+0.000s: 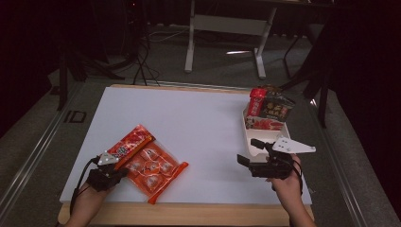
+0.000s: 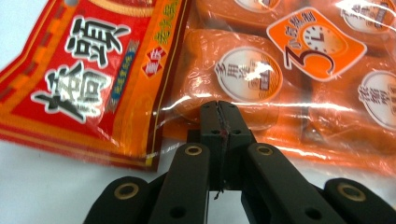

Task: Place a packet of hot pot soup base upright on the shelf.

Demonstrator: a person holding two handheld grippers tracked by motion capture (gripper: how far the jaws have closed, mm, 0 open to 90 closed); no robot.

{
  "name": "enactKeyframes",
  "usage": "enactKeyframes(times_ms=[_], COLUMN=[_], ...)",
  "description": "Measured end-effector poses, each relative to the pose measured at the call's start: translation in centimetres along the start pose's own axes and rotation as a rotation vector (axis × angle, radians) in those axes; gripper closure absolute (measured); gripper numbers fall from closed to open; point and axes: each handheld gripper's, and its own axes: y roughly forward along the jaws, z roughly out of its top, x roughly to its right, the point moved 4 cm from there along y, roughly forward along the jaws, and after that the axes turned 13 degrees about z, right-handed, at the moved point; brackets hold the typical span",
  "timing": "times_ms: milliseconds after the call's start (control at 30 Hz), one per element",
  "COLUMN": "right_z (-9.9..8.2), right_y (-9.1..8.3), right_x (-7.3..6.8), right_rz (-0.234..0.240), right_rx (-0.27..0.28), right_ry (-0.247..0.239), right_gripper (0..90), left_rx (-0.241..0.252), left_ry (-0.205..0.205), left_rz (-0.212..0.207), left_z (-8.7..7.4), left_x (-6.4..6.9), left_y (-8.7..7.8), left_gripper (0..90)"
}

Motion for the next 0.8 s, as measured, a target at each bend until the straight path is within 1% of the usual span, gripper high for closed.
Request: enactKeyframes(times_ms=[133,167,267,400,500,600,633,700,800], right_z=[-0.2,-0.3,-0.4,-0.3,-0.3,-0.4,-0.4,-0.4,-0.5], right_y=[0.2,0.3,0.4,0.4,0.4,0.4,0.4,0.4,0.4], right_x=[-0.1,-0.1,-0.1,-0.1,-0.2,-0.2,-0.2,-0.2,-0.3], right_rz=[0.005,0.011,0.011,0.015,0.016,0.018,0.019,0.019,0.023], right_rx=[-0.013,-0.013,-0.018,-0.016,-0.018,-0.019,-0.021,-0.023,-0.026], right_ry=[-0.004,0.003,-0.001,0.002,0.001,0.002,0.002,0.002,0.004], right_gripper=[16.1,16.1,16.1,16.1,16.1,16.1,16.2,16.2,16.2], left_rx=[0.004,0.005,0.011,0.006,0.008,0.006,0.006,0.004,0.008], left_ry=[0.014,0.012,0.018,0.038,0.03,0.034,0.041,0.04,0.029], left_rz=[0.001,0.003,0.004,0.001,-0.005,-0.006,-0.008,-0.016,-0.036], left_z=[0.5,0.6,0.8,1.4,2.0,2.7,3.0,3.5,4.1], left_x=[0.0,0.1,0.1,0.1,0.1,0.3,0.4,0.6,0.8], left_y=[0.2,0.4,0.6,1.1,1.6,2.2,2.4,2.8,3.3], left_gripper=[89.7,89.8,89.8,89.8,89.8,89.8,89.8,89.8,89.8])
